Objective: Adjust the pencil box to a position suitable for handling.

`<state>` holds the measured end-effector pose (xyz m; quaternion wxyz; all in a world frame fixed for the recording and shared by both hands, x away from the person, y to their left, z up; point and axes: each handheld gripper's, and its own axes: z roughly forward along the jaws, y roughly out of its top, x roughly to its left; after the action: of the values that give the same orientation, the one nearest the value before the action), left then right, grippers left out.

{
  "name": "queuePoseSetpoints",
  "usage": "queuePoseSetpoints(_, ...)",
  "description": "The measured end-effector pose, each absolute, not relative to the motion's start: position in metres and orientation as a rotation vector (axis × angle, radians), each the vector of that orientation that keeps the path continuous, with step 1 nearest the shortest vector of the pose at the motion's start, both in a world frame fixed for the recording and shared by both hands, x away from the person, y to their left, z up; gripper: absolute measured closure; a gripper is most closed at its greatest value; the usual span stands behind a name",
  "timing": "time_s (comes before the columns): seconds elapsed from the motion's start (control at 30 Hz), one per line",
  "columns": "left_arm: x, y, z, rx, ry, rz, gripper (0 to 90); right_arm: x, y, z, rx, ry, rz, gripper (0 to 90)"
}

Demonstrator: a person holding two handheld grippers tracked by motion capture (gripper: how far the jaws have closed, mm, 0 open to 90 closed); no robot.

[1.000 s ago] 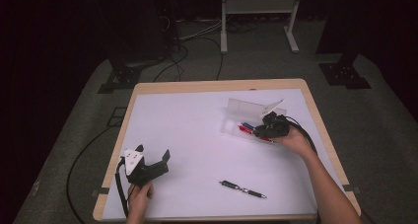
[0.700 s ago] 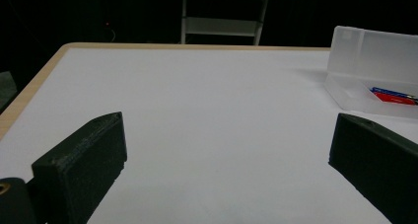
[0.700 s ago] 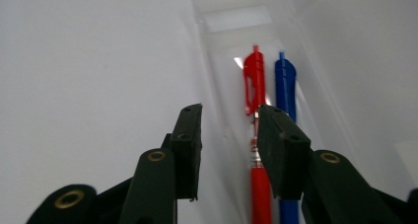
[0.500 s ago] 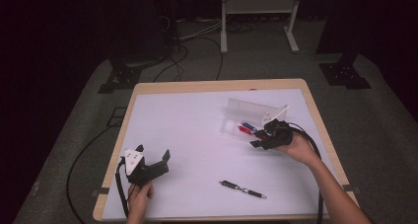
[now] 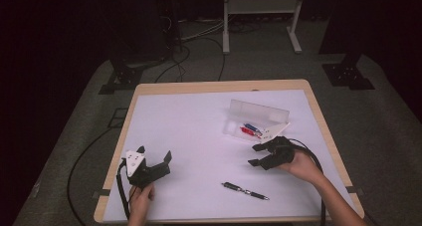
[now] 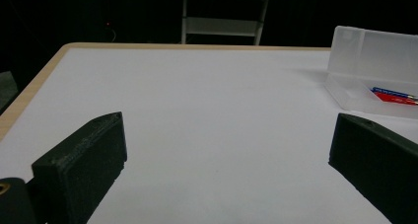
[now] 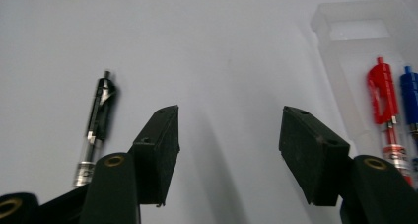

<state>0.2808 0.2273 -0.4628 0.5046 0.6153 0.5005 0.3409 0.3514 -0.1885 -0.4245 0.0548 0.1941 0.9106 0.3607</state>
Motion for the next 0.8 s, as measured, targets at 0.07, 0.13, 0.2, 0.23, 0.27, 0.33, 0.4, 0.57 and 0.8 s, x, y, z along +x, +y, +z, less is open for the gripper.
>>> queuePoseSetpoints(0.07, 0.281, 0.227, -0.463, 1.483, 1.209, 0.822, 0.4, 0.346, -0.187, -0.424, 0.580, 2.770, 1.111, 38.3)
queuePoseSetpoints(0.13, 0.281, 0.227, -0.463, 1.484, 1.208, 0.822, 0.4, 0.340, -0.186, -0.424, 0.581, 2.775, 1.128, 37.4)
queuePoseSetpoints(0.2, 0.281, 0.227, -0.463, 1.486, 1.208, 0.825, 0.4, 0.334, -0.184, -0.425, 0.571, 2.776, 1.152, 36.7)
queuePoseSetpoints(0.23, 0.281, 0.227, -0.463, 1.487, 1.208, 0.825, 0.3, 0.331, -0.183, -0.425, 0.557, 2.783, 1.148, 35.9)
queuePoseSetpoints(0.27, 0.281, 0.227, -0.463, 1.487, 1.208, 0.824, 0.4, 0.327, -0.181, -0.426, 0.556, 2.787, 1.149, 35.8)
queuePoseSetpoints(0.33, 0.281, 0.227, -0.463, 1.485, 1.208, 0.821, 0.4, 0.323, -0.179, -0.427, 0.540, 2.789, 1.162, 35.7)
queuePoseSetpoints(0.4, 0.281, 0.228, -0.463, 1.484, 1.209, 0.820, 0.4, 0.318, -0.175, -0.430, 0.537, 2.799, 1.158, 35.7)
queuePoseSetpoints(0.57, 0.281, 0.227, -0.463, 1.485, 1.207, 0.820, 0.3, 0.310, -0.169, -0.436, 0.510, 2.824, 1.151, 35.4)
queuePoseSetpoints(0.8, 0.281, 0.227, -0.463, 1.484, 1.208, 0.820, 0.4, 0.300, -0.163, -0.443, 0.504, 2.863, 1.138, 37.5)
